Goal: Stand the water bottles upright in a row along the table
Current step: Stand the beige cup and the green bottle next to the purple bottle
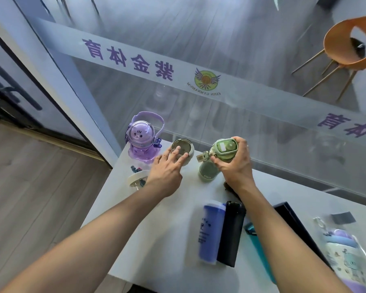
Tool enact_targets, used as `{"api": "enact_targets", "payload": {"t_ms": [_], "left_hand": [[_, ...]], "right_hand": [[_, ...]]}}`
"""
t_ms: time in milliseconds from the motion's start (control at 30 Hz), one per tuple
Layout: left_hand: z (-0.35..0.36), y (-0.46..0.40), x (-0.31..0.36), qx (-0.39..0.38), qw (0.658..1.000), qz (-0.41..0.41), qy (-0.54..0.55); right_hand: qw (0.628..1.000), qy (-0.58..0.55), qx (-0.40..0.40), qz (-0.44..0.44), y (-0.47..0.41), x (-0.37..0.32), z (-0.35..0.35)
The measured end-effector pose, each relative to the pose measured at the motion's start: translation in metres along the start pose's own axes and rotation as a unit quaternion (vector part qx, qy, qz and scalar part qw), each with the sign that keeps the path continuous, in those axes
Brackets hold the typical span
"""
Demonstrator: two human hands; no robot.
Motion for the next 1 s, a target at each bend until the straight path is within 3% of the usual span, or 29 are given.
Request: {"api": "enact_targets", "payload": {"t_ms": [1000], "left_hand": [[0.008,0.004,-0.001,-0.022,0.999,-0.037,0.024]], "right_hand": [[0.999,-0.003,-0.038,-0.034,0.002,0.009,-0.001]]}}
Point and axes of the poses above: each hand's wrist, its own y-axis away from the middle knuckle, its own z-axis out of the palm, x = y × z, the point moved 6 cm from there along -y, towards the middle knuckle, and after that the axes turned 11 degrees about y, right-handed, at the moved point
